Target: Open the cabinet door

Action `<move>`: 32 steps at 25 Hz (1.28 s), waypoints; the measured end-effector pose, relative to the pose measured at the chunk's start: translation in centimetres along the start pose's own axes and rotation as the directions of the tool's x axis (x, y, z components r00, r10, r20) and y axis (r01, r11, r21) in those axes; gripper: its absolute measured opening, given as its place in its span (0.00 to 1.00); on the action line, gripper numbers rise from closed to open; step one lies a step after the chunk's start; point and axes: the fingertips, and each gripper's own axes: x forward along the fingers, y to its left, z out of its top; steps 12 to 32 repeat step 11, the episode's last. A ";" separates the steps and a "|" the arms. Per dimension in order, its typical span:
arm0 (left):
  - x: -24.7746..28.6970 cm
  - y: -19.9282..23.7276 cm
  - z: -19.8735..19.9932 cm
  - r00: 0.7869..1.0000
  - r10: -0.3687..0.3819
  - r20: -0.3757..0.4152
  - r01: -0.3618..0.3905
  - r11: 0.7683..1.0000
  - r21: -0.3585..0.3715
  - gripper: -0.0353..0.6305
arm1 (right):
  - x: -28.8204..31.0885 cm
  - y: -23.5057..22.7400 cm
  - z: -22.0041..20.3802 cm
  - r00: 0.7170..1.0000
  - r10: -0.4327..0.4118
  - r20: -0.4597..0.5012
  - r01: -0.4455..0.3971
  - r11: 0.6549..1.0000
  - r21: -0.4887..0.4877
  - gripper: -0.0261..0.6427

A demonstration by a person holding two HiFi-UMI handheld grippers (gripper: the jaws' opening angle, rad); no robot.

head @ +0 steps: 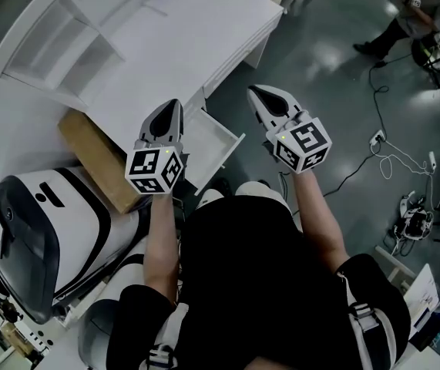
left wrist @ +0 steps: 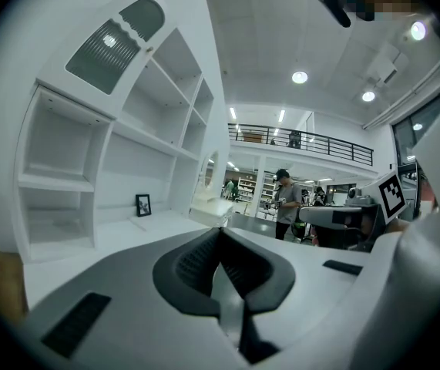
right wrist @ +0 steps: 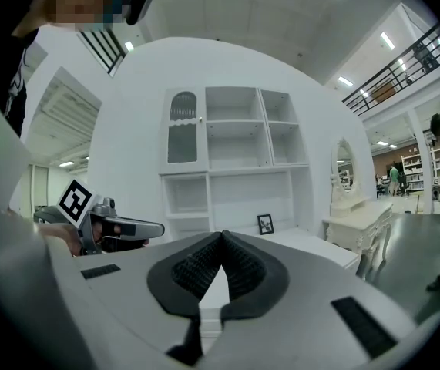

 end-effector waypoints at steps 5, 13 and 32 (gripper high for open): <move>0.3 0.2 -0.1 1.000 -0.004 -0.005 0.004 1.000 -0.002 0.09 | 0.2 -0.2 -0.2 1.000 -0.008 -0.005 0.008 1.000 -0.001 0.06; 0.6 0.7 -0.2 1.000 -0.007 -0.005 0.007 1.000 0.001 0.09 | 0.8 -0.4 -0.3 1.000 -0.013 -0.010 0.013 1.000 -0.008 0.06; 0.6 0.7 -0.2 1.000 -0.007 -0.005 0.007 1.000 0.001 0.09 | 0.8 -0.4 -0.3 1.000 -0.013 -0.010 0.013 1.000 -0.008 0.06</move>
